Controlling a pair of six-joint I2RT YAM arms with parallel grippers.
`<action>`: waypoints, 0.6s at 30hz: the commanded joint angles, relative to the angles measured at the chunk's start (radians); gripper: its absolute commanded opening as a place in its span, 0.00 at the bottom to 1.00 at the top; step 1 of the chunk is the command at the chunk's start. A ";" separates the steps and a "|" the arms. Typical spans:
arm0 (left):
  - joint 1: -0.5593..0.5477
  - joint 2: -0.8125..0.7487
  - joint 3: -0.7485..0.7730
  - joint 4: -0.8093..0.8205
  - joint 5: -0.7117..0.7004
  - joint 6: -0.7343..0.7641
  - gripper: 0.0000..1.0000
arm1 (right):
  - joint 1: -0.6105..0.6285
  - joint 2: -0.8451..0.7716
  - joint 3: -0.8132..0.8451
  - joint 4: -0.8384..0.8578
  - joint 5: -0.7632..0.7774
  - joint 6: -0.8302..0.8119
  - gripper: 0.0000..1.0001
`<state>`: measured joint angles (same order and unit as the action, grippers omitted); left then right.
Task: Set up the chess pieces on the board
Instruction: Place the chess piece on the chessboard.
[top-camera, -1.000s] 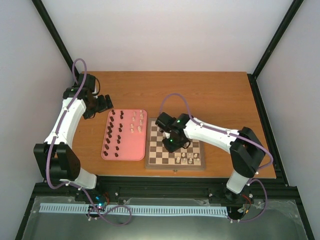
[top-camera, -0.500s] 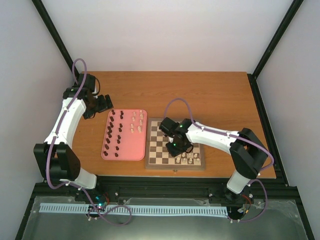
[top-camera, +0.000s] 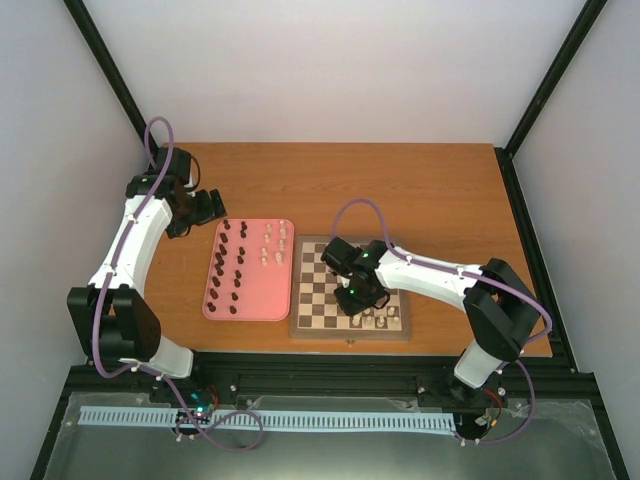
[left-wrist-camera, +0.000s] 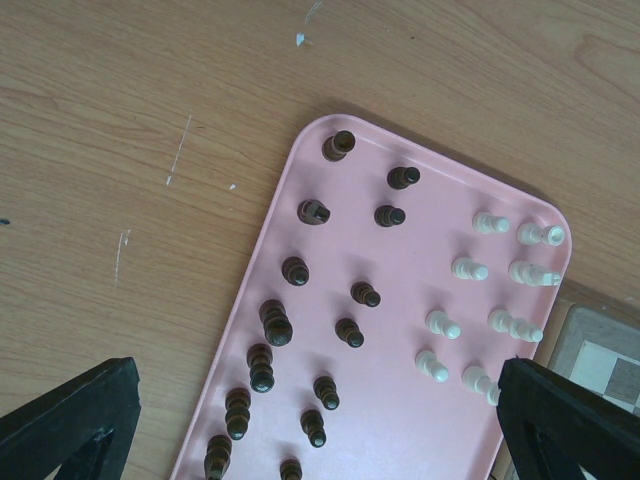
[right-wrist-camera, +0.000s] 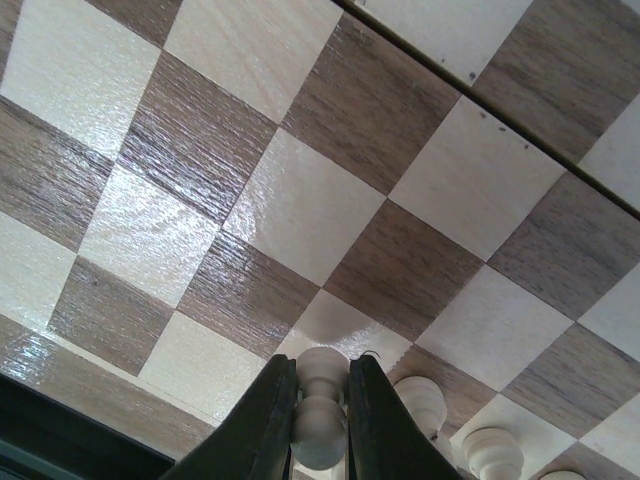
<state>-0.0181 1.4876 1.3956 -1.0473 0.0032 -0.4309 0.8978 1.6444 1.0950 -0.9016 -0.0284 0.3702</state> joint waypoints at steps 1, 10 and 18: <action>-0.003 -0.009 -0.001 0.010 -0.001 -0.005 1.00 | -0.003 -0.030 -0.015 0.001 0.003 0.022 0.10; -0.003 -0.019 -0.008 0.009 -0.002 -0.004 1.00 | -0.003 -0.015 -0.019 0.003 -0.002 0.023 0.10; -0.003 -0.023 -0.016 0.015 0.000 -0.004 1.00 | -0.003 0.002 -0.013 -0.008 0.019 0.026 0.12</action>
<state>-0.0181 1.4876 1.3800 -1.0462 0.0036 -0.4309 0.8978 1.6417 1.0817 -0.9024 -0.0334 0.3836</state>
